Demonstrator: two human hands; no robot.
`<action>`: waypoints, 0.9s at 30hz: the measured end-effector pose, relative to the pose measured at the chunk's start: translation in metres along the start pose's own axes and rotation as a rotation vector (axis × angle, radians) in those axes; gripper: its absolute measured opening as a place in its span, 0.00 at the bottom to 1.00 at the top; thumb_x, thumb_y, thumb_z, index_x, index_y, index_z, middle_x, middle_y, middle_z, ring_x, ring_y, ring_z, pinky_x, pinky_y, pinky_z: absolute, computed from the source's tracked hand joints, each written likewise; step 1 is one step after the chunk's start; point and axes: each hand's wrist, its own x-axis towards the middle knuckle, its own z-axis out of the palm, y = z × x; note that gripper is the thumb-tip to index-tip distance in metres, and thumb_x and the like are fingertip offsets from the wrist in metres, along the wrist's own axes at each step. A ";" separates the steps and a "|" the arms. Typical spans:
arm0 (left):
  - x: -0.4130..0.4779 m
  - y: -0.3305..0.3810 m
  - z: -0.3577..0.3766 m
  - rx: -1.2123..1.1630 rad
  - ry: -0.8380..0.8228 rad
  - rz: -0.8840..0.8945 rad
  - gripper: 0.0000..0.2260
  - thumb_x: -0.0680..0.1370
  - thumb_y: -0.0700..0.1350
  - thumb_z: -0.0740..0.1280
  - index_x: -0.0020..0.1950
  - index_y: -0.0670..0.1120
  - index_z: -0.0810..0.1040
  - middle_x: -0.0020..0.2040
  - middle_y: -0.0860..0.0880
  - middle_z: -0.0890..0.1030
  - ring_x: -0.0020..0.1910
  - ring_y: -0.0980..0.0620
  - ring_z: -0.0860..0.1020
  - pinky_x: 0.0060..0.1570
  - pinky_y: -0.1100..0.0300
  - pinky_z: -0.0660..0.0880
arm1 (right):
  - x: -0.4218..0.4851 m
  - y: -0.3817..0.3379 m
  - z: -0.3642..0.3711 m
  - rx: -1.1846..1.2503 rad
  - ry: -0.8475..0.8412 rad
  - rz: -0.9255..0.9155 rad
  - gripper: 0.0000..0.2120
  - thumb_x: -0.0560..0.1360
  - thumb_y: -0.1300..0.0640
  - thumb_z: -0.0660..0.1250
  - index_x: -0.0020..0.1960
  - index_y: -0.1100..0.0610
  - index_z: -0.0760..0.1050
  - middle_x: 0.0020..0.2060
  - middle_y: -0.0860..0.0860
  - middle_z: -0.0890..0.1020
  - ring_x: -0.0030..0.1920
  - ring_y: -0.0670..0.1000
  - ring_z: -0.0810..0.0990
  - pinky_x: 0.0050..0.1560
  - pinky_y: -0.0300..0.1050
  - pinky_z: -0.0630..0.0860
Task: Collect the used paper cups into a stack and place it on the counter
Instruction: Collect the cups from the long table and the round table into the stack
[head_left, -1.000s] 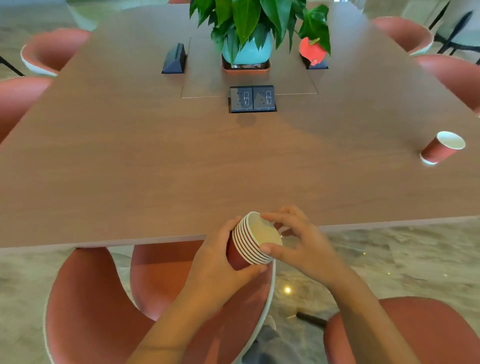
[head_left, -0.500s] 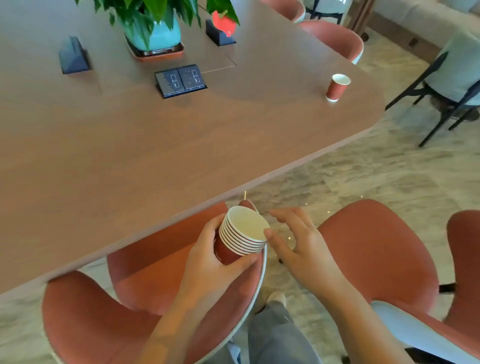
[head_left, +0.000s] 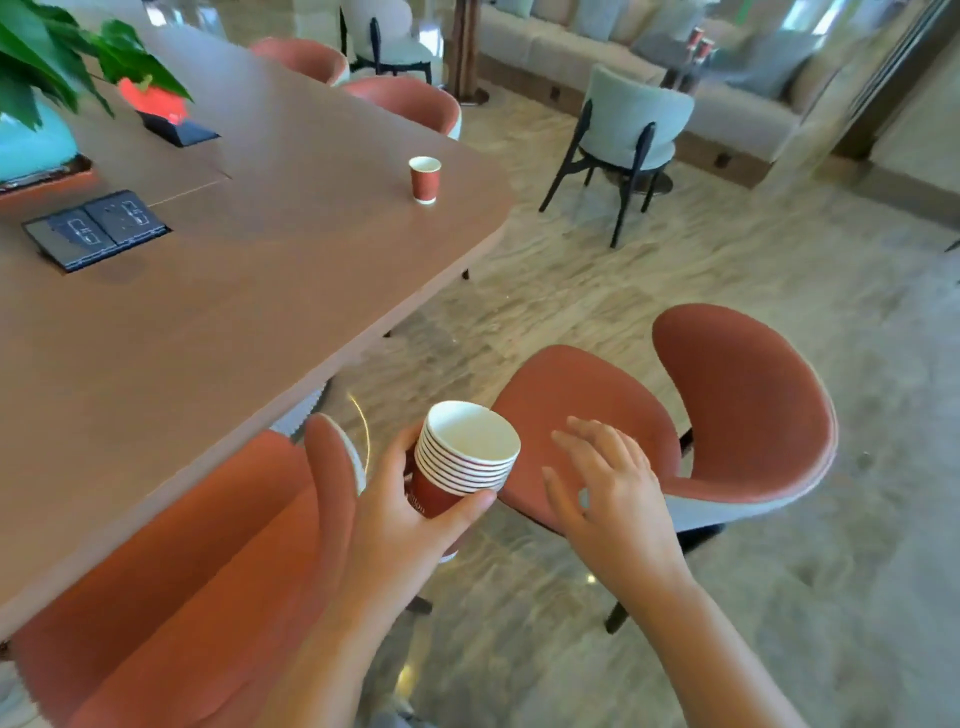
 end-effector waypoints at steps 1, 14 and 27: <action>-0.004 0.005 0.017 -0.011 -0.017 0.025 0.28 0.57 0.57 0.78 0.53 0.65 0.71 0.51 0.71 0.76 0.49 0.69 0.76 0.34 0.76 0.73 | -0.010 0.014 -0.011 -0.004 0.011 0.032 0.15 0.70 0.59 0.72 0.55 0.60 0.78 0.56 0.57 0.79 0.58 0.61 0.75 0.57 0.60 0.72; -0.111 0.058 0.265 -0.102 -0.410 0.104 0.31 0.56 0.57 0.77 0.58 0.61 0.72 0.57 0.57 0.79 0.56 0.59 0.78 0.52 0.63 0.74 | -0.173 0.197 -0.159 -0.138 0.255 0.357 0.15 0.65 0.59 0.75 0.50 0.60 0.79 0.50 0.57 0.82 0.50 0.60 0.79 0.53 0.54 0.74; -0.177 0.076 0.446 0.016 -0.831 0.124 0.33 0.55 0.61 0.75 0.58 0.57 0.72 0.55 0.59 0.79 0.54 0.61 0.78 0.51 0.65 0.75 | -0.292 0.322 -0.235 -0.165 0.425 0.809 0.16 0.67 0.59 0.73 0.54 0.60 0.78 0.53 0.56 0.81 0.54 0.61 0.77 0.57 0.59 0.72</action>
